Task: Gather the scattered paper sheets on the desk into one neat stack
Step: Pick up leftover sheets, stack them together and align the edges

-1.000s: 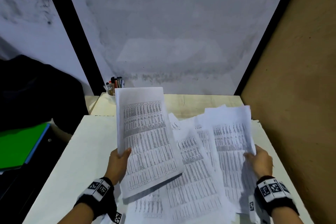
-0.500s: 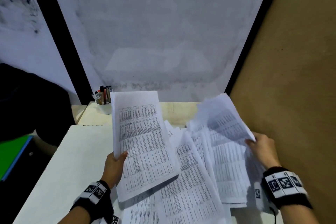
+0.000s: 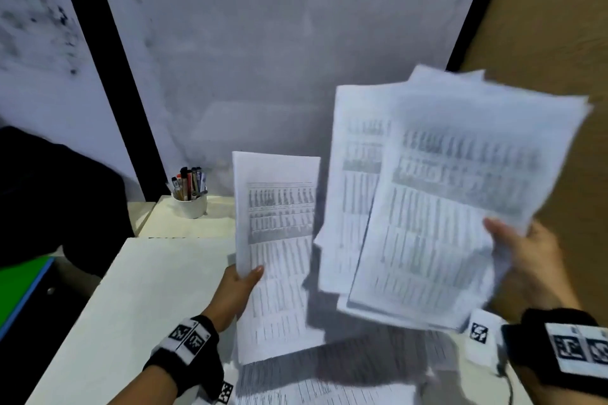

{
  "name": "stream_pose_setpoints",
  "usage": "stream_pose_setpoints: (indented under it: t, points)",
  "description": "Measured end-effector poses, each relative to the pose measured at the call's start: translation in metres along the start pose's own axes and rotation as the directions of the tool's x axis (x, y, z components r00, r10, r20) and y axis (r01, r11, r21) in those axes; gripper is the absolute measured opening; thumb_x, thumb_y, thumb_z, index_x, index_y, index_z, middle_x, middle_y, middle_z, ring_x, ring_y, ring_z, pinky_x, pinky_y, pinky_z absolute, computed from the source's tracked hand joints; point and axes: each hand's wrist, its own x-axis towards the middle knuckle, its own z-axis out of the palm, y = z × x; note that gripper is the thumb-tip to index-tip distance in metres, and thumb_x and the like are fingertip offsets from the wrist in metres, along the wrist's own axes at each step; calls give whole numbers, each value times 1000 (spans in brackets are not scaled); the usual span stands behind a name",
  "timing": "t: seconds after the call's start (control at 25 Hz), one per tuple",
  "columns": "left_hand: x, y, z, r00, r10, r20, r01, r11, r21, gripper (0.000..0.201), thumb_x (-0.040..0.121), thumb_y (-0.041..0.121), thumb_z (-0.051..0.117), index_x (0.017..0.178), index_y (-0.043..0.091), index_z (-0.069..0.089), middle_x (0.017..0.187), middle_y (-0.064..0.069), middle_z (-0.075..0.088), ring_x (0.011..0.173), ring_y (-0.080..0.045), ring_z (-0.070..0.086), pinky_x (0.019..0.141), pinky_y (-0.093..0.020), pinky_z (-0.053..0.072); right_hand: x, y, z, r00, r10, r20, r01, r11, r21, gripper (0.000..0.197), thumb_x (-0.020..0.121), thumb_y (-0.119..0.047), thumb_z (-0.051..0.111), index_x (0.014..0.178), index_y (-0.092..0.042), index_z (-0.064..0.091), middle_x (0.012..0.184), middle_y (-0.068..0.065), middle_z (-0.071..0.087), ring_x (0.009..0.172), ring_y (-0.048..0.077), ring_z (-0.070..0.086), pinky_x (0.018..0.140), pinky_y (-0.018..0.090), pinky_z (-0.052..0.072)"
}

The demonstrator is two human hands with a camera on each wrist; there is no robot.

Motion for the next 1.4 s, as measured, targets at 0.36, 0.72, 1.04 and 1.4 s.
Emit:
stream_pose_setpoints:
  t: [0.36, 0.72, 1.04, 1.4]
  points:
    - [-13, 34, 19, 908, 5, 419, 210, 860, -466, 19, 53, -3, 82, 59, -8, 64, 57, -21, 68, 52, 4, 65, 52, 1, 45, -34, 79, 75, 832, 325, 449, -410, 906, 103, 45, 86, 6, 52, 129, -11, 50, 122, 8, 64, 109, 21, 65, 92, 33, 53]
    - [-11, 48, 1, 976, 101, 195, -56, 973, -224, 84, 29, 65, 81, 101, 26, 62, 105, -1, 70, 91, -10, 69, 82, -30, 56, -39, 66, 105, 925, 91, 369, -112, 993, 36, 33, 69, -18, 78, 98, -17, 64, 81, -11, 76, 81, 3, 71, 66, 13, 54]
    - [-12, 23, 10, 986, 114, 124, -94, 982, -162, 88, 23, 61, 84, 98, 20, 63, 92, 3, 75, 97, -21, 68, 75, -25, 57, -62, 98, 128, 900, 144, 411, -104, 988, -116, 17, 74, -10, 73, 88, -18, 67, 75, -7, 76, 89, 14, 71, 79, 27, 55]
    - [-16, 43, 18, 966, 259, -17, -258, 954, -150, 77, 40, 76, 69, 85, 14, 67, 74, 2, 75, 74, -13, 71, 63, -23, 57, -69, 77, 136, 919, 140, 368, -141, 990, -22, 79, 43, -76, 67, 92, -15, 66, 93, 25, 68, 89, 39, 66, 86, 49, 53]
